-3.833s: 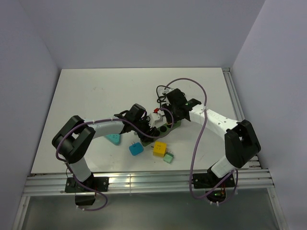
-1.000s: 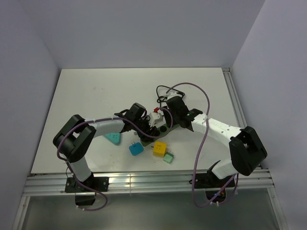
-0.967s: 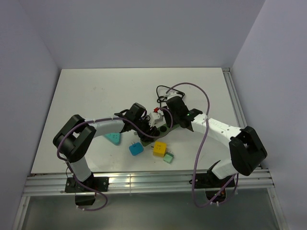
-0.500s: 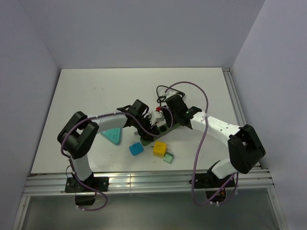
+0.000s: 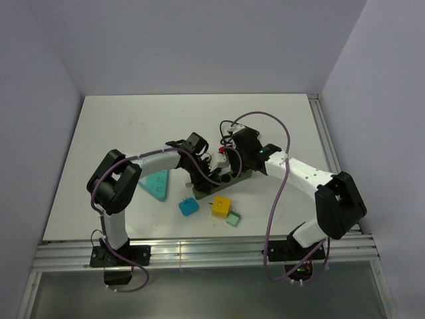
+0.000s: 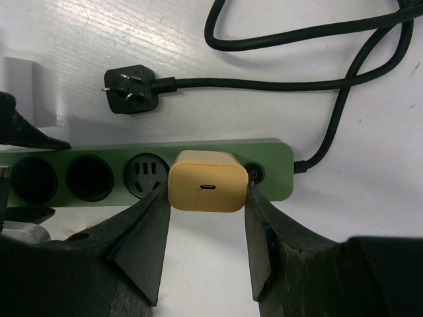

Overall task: Insert the plug
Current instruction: Insert the plug into the socket.

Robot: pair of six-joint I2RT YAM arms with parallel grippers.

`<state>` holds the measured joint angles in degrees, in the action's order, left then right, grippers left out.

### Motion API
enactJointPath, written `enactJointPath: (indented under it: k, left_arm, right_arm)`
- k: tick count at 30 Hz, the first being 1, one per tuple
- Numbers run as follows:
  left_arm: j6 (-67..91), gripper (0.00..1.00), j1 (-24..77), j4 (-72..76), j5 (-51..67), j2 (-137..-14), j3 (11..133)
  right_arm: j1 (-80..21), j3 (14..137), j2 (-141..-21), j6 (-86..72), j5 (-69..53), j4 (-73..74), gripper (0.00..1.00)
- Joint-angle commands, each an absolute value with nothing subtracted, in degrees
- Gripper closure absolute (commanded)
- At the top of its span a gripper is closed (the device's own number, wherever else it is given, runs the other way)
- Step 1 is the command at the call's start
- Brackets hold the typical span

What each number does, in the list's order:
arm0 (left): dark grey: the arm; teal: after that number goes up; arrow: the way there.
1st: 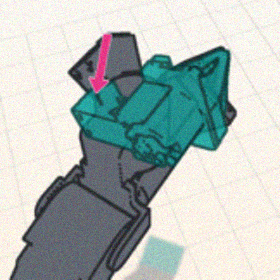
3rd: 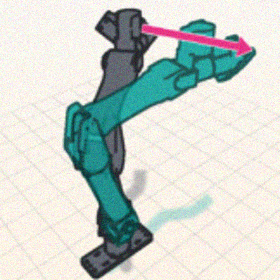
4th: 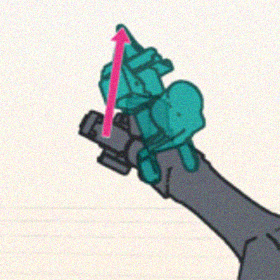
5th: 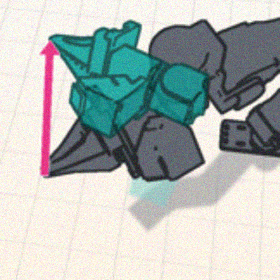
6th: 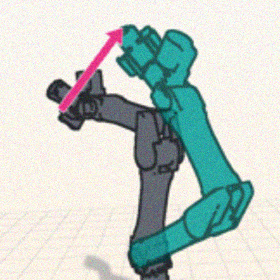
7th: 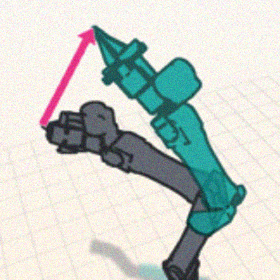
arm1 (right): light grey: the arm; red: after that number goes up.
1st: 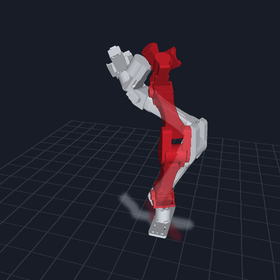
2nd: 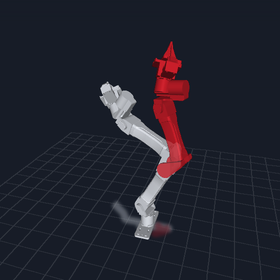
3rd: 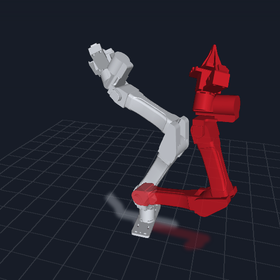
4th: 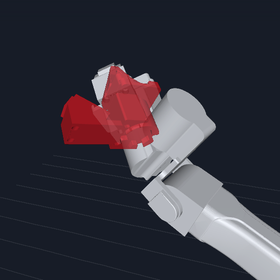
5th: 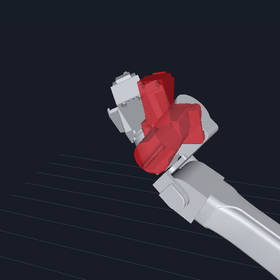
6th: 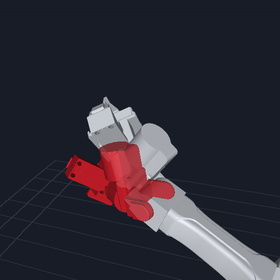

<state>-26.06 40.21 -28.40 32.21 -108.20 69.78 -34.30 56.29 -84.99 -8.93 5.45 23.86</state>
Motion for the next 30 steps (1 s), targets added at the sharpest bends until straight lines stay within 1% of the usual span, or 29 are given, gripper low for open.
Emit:
enactJointPath:
  k: [1,5,9,23,30]
  left_arm:
    - [-31.4,0.54,42.5,-25.2,23.5,-109.6,68.6]
    - [-31.4,0.54,43.9,-21.0,19.0,-107.1,65.5]
    - [-32.3,0.54,45.2,-19.1,19.3,-105.4,63.7]
    - [-32.9,0.54,45.4,-20.2,19.2,-108.0,65.0]
    - [-33.0,0.55,45.1,-20.9,19.7,-108.5,65.5]
  right_arm:
    - [-36.4,56.2,-88.3,-5.4,-1.4,31.6,1.0]
    - [-36.5,58.1,-89.0,-5.4,-0.8,34.3,1.0]
    - [-36.4,60.1,-90.6,-5.1,-0.4,35.3,1.0]
    - [-36.4,62.3,-96.5,-3.6,-1.8,33.6,1.0]
    - [-36.4,57.5,-92.1,-4.7,-1.8,32.5,1.0]
